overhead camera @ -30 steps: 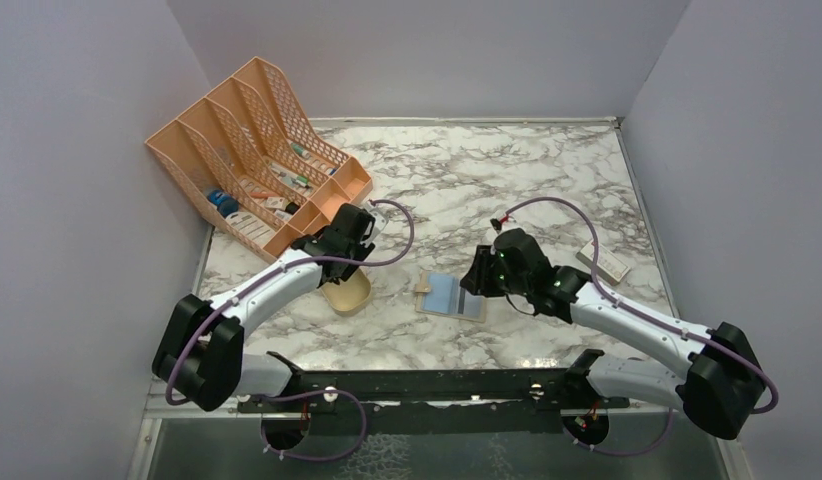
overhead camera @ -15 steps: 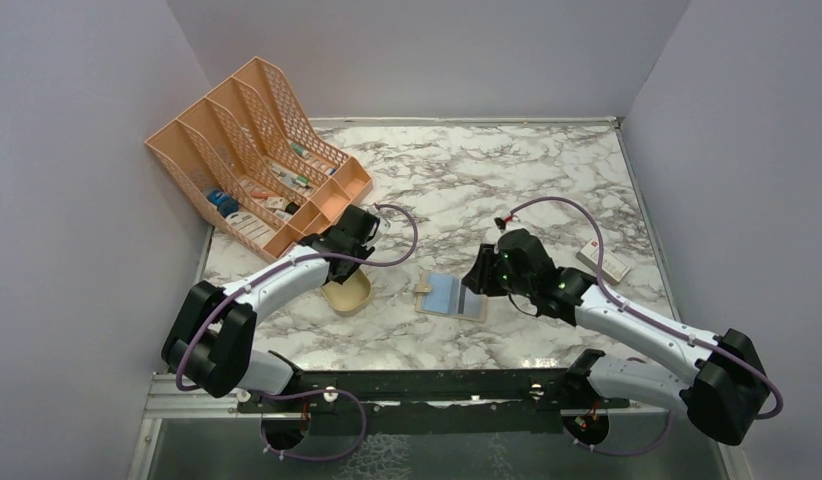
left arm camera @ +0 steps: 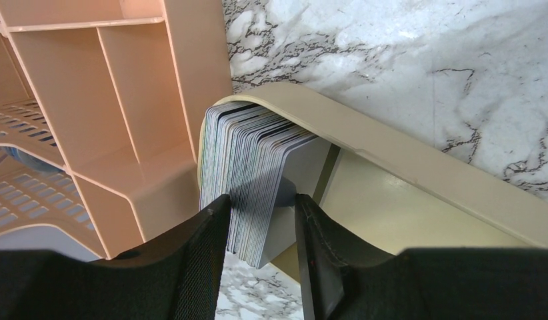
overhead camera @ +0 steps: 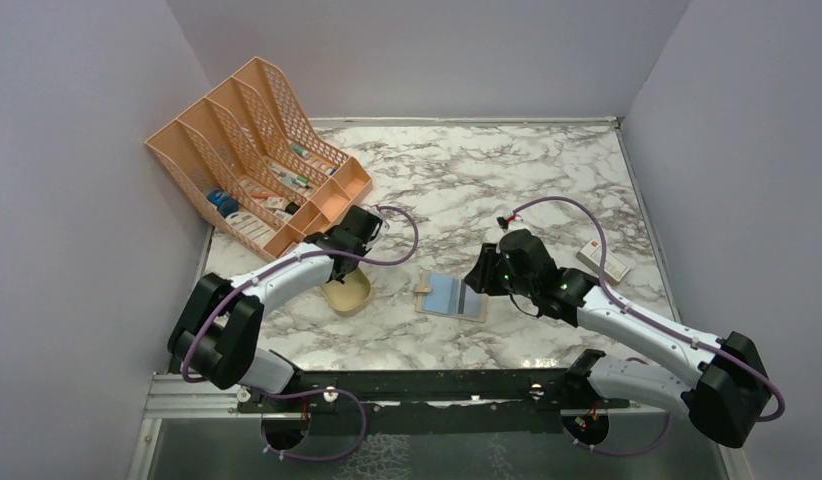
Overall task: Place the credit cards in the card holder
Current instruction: Pick up the credit card from the storage box.
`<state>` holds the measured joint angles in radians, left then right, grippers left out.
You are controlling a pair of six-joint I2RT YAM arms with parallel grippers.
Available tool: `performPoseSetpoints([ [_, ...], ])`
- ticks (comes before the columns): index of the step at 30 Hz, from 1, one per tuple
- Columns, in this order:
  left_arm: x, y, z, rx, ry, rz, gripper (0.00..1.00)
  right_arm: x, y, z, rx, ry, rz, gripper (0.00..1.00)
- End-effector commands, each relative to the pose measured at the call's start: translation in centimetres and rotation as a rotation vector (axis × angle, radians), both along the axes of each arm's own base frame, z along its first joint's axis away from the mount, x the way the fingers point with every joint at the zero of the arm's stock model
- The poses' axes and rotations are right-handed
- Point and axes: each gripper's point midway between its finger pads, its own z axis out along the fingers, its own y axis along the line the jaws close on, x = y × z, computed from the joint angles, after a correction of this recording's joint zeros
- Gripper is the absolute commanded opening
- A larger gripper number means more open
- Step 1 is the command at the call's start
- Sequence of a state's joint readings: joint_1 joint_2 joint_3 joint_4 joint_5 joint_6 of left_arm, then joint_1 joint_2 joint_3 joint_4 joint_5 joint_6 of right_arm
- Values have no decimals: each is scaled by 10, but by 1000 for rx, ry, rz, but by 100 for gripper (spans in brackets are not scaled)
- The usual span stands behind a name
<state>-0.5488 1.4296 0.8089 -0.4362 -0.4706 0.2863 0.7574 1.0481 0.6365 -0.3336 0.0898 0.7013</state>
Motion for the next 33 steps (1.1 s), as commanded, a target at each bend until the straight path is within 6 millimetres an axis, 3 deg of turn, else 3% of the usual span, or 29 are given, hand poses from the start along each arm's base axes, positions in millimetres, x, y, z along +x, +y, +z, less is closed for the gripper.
performPoseSetpoints([
  [1,9,5,11,28,-37,43,41,5,-4,5,-6,-38,-21,32],
  [9,14,6,19,35,-61,38,34,4,-2,3,8,-32,-20,32],
  [33,16,4,29,28,-72,33,24,5,-1,4,3,-27,-15,32],
])
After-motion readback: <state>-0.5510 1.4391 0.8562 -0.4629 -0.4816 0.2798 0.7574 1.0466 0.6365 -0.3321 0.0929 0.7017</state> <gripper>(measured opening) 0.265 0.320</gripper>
